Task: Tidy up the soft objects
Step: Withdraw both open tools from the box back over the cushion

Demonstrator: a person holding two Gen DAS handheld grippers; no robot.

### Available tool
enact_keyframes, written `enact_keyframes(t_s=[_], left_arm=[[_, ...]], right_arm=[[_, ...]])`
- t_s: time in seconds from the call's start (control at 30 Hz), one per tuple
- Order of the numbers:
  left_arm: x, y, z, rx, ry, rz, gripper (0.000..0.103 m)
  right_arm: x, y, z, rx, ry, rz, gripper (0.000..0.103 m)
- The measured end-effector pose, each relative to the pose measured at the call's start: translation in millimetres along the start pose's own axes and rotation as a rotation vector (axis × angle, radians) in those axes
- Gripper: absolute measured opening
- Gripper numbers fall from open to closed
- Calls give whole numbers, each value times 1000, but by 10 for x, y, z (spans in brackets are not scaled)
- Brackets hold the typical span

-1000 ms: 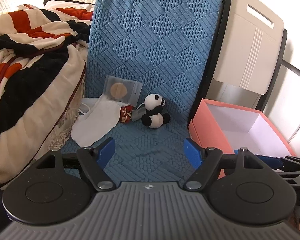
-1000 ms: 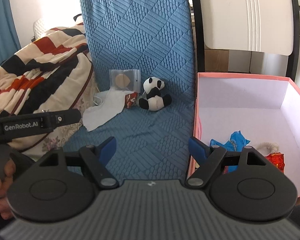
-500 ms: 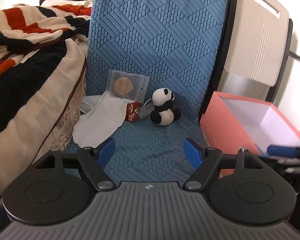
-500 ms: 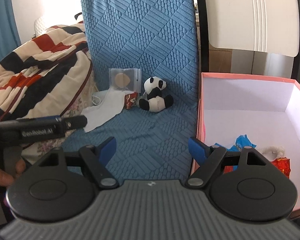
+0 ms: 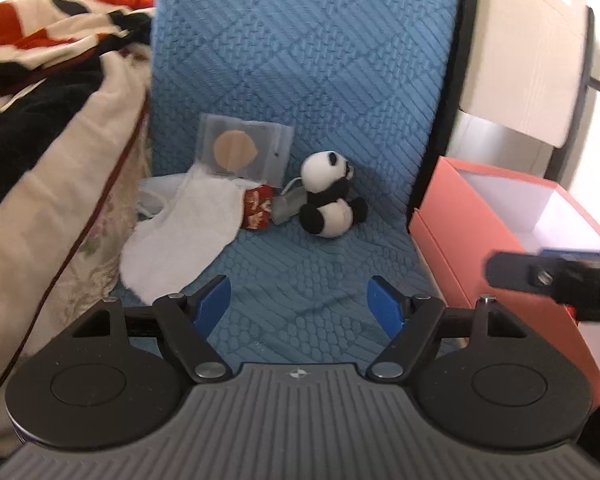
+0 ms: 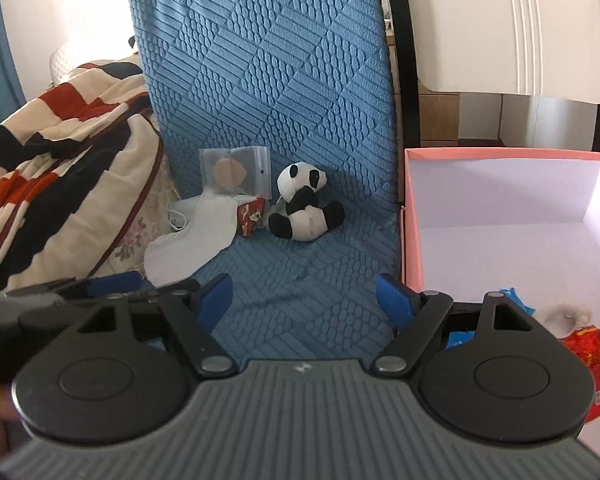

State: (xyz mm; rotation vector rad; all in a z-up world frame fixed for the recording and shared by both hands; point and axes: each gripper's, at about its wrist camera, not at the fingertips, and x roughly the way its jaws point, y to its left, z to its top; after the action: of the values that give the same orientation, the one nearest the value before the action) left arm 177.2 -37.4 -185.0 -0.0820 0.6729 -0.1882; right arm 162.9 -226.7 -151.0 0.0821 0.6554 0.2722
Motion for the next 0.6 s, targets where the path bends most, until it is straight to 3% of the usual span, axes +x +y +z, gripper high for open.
enact_keyframes(t_s=[0.6], left_arm=[[474,-12,207,96,10,48,78]], right_arm=[[501,-66,345,31,-16,34,80]])
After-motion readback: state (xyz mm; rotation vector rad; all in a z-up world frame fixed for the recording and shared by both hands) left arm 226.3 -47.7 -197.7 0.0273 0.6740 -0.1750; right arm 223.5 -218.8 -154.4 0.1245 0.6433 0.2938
